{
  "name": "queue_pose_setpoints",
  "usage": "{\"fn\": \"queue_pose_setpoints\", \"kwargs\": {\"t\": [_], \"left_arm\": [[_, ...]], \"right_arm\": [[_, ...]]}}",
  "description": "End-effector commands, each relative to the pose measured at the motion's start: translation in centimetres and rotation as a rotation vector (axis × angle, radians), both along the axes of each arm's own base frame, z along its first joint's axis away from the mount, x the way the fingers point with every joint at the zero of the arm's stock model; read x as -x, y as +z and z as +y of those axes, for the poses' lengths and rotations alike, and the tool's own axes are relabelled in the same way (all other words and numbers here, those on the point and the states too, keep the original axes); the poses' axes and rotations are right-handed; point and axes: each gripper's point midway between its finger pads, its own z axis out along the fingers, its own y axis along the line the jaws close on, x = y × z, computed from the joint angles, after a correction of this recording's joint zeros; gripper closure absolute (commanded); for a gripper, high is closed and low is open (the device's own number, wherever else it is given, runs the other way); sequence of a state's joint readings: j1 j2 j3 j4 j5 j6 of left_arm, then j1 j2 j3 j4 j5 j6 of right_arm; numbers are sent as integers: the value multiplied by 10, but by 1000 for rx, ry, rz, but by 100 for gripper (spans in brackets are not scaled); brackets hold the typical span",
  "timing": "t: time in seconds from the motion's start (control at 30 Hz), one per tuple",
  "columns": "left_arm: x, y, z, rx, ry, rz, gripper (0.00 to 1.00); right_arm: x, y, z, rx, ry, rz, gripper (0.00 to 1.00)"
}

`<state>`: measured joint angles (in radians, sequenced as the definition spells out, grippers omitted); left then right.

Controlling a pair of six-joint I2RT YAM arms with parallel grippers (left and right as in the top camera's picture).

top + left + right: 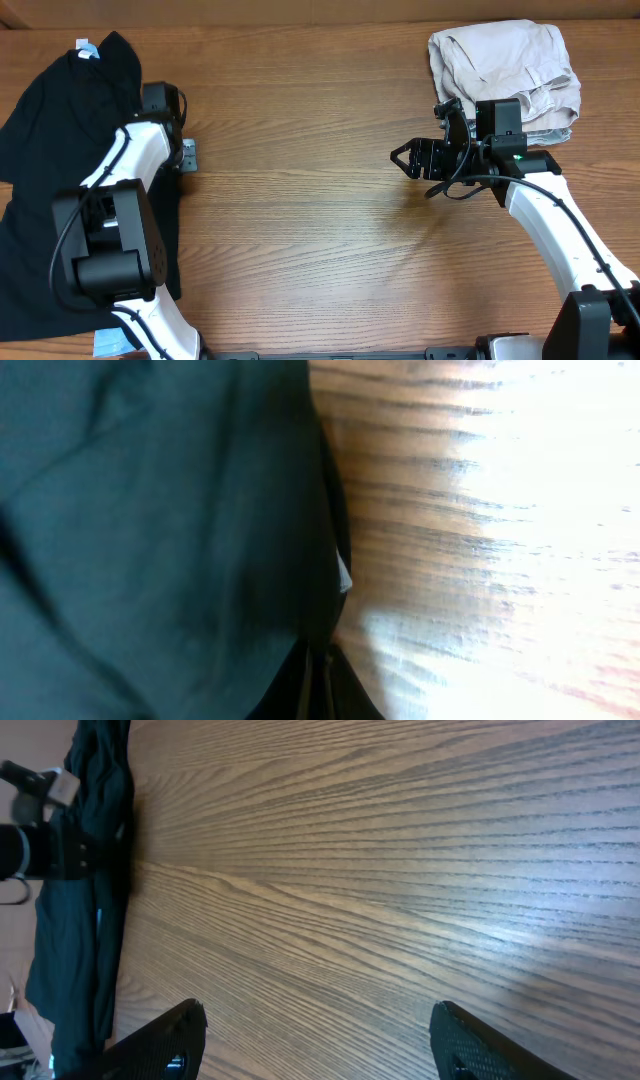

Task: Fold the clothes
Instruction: 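Grasp the black shirt with the left gripper and lift it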

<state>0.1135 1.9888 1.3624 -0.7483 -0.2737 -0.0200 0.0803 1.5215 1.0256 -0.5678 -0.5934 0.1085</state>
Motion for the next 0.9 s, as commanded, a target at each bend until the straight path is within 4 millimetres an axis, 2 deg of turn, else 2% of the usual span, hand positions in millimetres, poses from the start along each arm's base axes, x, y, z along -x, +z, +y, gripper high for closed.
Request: {"fn": "queue_pose_setpoints", "kwargs": {"t": [0.0,0.1,0.17,0.3,0.33,0.43,0.53,0.73,0.87], "left_arm": [[-24,32,8,-21,4,-52,96],[-33,64,9,-22,5,-65,96],[-38,96,9,-20,22,-83,96],[-41,138,8,-17,19,-107,96],[-41,159,7,-17,18,-124,96],[-44,180,6,-9,15,-158,96],[-46,181,1,20,6,-169,96],[-45,157,-10,87,-8,-127,96],[-41,137,-19,143,-21,-77,68]], "right_arm": [[-7,9,1,5,1,-31,25],[-7,9,1,5,1,-31,25],[-7,9,1,5,1,-31,25],[-7,9,1,5,1,-31,25],[-7,9,1,5,1,-31,25],[-7,9,1,5,1,-32,25],[-7,9,1,5,1,-32,25],[-6,8,1,5,1,-28,25],[-6,8,1,5,1,-27,25]]}}
